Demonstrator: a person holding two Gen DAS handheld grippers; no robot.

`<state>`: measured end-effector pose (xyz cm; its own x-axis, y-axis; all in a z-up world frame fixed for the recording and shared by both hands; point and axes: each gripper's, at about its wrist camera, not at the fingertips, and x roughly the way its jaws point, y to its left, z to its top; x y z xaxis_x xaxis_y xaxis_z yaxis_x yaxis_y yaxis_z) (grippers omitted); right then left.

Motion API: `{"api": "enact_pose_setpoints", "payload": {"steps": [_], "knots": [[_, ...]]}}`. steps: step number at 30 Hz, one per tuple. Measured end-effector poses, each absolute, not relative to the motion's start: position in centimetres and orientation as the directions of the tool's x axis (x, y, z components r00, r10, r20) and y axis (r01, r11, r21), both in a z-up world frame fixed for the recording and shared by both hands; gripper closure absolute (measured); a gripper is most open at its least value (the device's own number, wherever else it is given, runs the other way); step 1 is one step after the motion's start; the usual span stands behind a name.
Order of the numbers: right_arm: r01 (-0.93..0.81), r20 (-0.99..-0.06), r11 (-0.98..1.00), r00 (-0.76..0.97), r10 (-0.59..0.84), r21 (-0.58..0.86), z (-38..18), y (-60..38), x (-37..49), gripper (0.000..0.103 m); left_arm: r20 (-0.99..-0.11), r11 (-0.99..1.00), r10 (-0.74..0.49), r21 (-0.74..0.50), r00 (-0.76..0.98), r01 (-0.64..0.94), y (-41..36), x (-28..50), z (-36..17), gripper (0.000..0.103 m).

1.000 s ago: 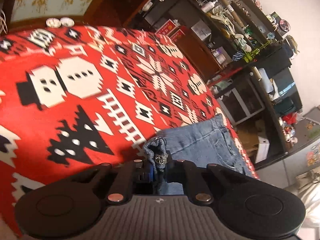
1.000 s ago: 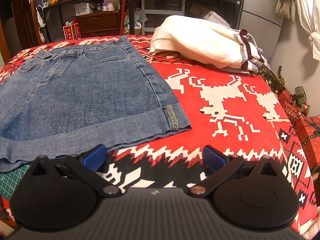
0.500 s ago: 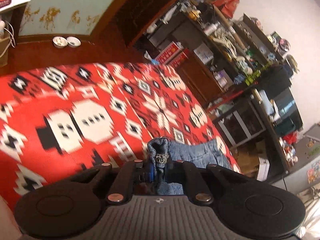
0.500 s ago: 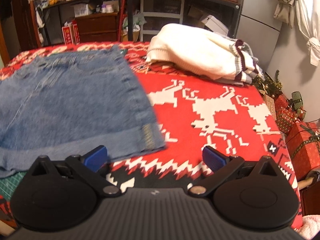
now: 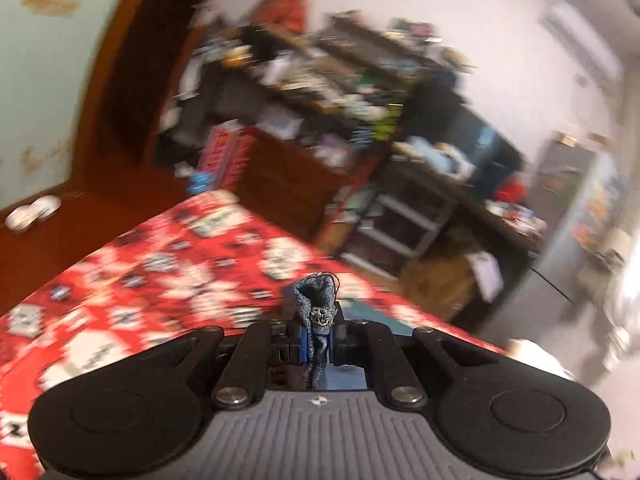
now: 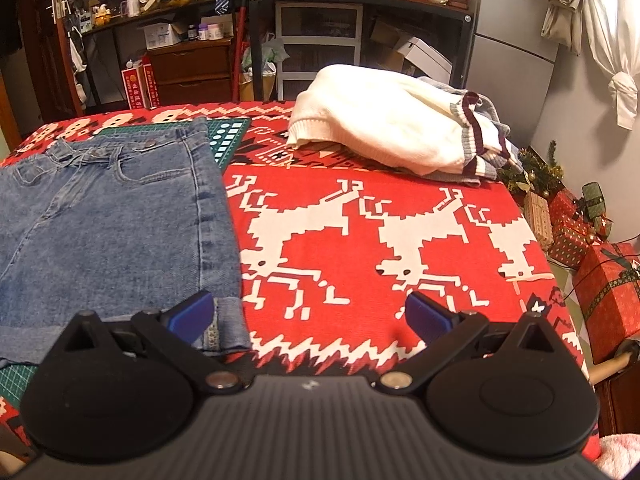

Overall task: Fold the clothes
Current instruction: 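Lift the waistband corner with the left gripper, lay it over, and open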

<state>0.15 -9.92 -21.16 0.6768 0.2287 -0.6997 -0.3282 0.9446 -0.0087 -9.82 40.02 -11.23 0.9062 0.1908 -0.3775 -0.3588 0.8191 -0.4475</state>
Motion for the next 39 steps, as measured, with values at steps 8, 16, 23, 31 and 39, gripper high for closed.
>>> {"api": "enact_pose_setpoints", "payload": {"steps": [8,16,23,31,39], "knots": [[-0.308,-0.676,0.952,0.701,0.229,0.004,-20.5,-11.2,0.0,0.0,-0.271,0.829,-0.065,-0.551,0.96,-0.1,32.5,-6.0,-7.8,0.095],[-0.263,-0.658,0.964,0.719,0.224,0.042,-20.0,-13.4,-0.4,0.0,-0.352,0.792,-0.311,-0.61,0.883,0.035,22.8,0.6,-11.7,0.095],[-0.232,-0.66,0.97,0.718,0.221,0.072,-20.1,-14.2,-0.7,0.0,-0.488,0.78,-0.47,-0.62,0.736,0.086,14.0,6.7,-17.5,0.095],[-0.248,-0.674,0.964,0.698,0.244,0.092,-20.5,-13.4,-0.3,0.0,-0.572,0.792,-0.488,-0.607,0.659,0.059,12.3,7.7,-22.0,0.094],[-0.24,-0.685,0.956,0.669,0.288,0.168,-20.7,-12.9,0.5,0.0,-0.569,0.791,-0.528,-0.6,0.631,0.121,11.2,6.7,-21.7,0.069]]}}
